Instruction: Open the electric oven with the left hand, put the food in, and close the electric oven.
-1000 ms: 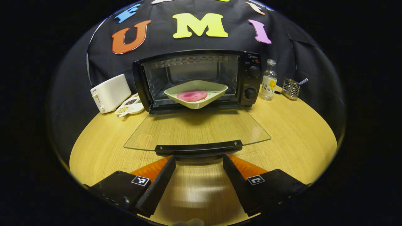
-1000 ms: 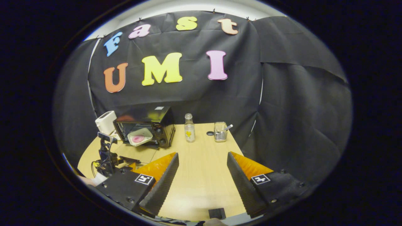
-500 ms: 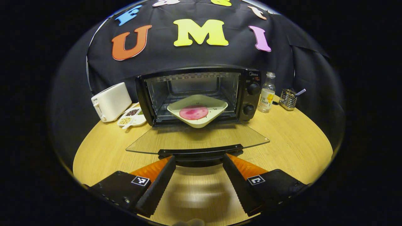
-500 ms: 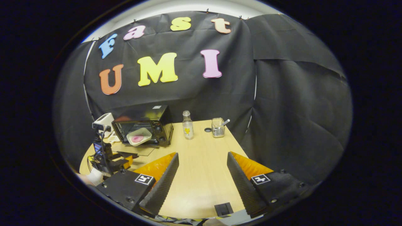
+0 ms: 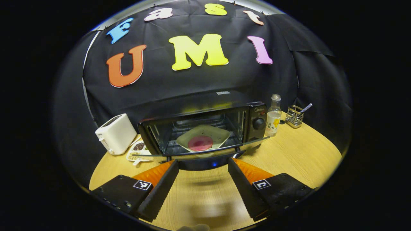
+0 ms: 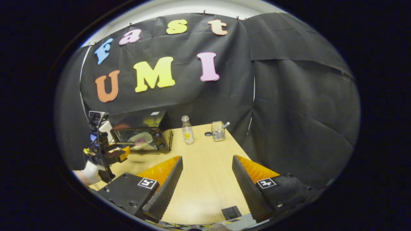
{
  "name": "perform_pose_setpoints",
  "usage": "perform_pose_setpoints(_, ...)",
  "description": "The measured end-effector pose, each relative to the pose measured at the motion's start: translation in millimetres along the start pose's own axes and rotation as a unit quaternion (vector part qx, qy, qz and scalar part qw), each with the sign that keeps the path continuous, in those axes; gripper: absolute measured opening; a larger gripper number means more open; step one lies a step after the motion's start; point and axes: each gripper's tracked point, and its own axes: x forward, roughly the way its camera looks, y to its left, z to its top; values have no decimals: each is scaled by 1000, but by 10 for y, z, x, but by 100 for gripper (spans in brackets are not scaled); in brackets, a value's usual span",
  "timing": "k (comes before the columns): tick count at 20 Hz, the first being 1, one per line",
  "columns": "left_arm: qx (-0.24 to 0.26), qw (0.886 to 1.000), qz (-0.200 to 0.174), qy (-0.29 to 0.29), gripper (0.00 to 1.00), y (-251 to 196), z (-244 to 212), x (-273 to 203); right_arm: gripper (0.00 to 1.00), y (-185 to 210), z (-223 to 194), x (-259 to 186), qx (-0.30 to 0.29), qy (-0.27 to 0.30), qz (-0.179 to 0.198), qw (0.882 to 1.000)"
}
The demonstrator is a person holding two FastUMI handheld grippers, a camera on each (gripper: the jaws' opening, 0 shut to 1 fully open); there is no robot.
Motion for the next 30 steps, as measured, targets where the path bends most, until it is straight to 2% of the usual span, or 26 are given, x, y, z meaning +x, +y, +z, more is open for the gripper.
perform_pose_setpoints(3,4,1000,3,-1,98,80,157,285,96,-42,11,-23,3,0,-5,1000)
perform_pose_setpoints(5,-9,1000,6,0,97,131,221,368,98,-113,29,-33,-1,-3,-14,1000)
perform_pose_setpoints(7,-18,1000,10,-8,96,156,313,410,96,-181,72,-57,3,-5,-19,1000)
perform_pose_setpoints(12,-13,1000,10,-7,97,135,299,338,98,-266,73,-49,16,-5,-20,1000)
perform_pose_setpoints(16,-18,1000,7,-17,97,74,341,159,95,-195,79,-79,10,-6,-7,1000)
perform_pose_setpoints(21,-28,998,-1,-58,97,-2,624,-310,96,-53,180,-138,-5,-18,17,1000)
perform_pose_setpoints(25,-45,993,3,-106,97,3,999,-930,96,44,411,-270,-12,-47,48,998)
perform_pose_setpoints(28,-53,987,29,-147,96,113,1251,-1582,98,55,687,-479,-7,-85,79,993)
perform_pose_setpoints(30,-60,982,45,-171,96,151,1363,-2054,96,-22,805,-623,-6,-105,93,990)
